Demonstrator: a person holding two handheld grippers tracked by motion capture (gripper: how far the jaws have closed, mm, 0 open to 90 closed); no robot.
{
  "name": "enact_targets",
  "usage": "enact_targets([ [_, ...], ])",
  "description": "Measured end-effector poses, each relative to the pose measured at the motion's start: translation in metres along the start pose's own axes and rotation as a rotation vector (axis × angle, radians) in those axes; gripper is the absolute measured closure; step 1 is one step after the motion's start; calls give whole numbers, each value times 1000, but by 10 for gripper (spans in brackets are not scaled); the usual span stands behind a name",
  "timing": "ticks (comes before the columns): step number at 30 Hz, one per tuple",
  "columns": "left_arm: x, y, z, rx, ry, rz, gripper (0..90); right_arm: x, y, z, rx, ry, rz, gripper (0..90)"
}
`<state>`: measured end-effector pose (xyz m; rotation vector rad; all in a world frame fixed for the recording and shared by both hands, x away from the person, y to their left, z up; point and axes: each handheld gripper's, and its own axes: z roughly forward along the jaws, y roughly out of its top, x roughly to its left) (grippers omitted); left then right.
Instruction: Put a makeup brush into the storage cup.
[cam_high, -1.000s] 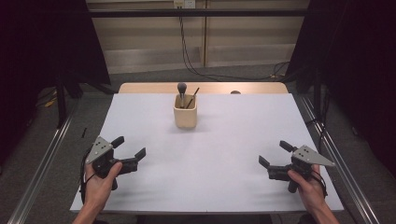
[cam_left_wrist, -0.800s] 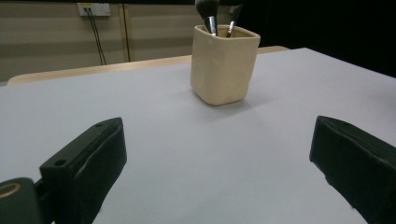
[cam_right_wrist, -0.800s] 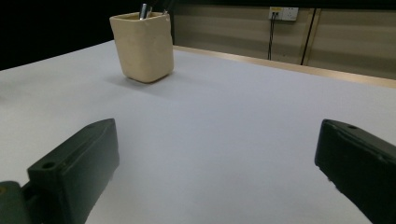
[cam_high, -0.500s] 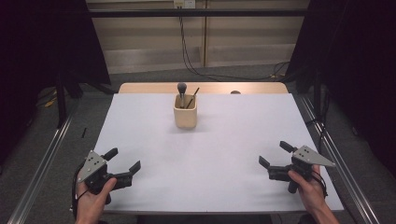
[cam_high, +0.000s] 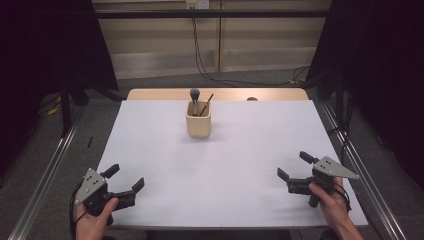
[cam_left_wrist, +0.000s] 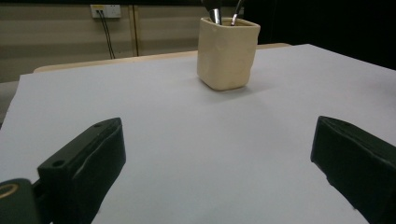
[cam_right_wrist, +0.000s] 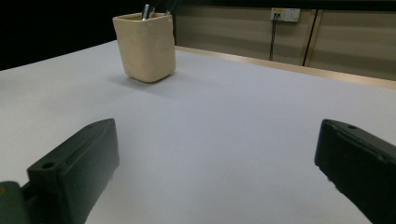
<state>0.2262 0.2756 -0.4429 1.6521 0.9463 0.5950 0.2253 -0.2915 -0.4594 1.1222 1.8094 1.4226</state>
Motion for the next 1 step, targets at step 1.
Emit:
enact_targets([
  [1,0,0,0,6,7,0,32,0,0,0,-1,-1,4,0],
])
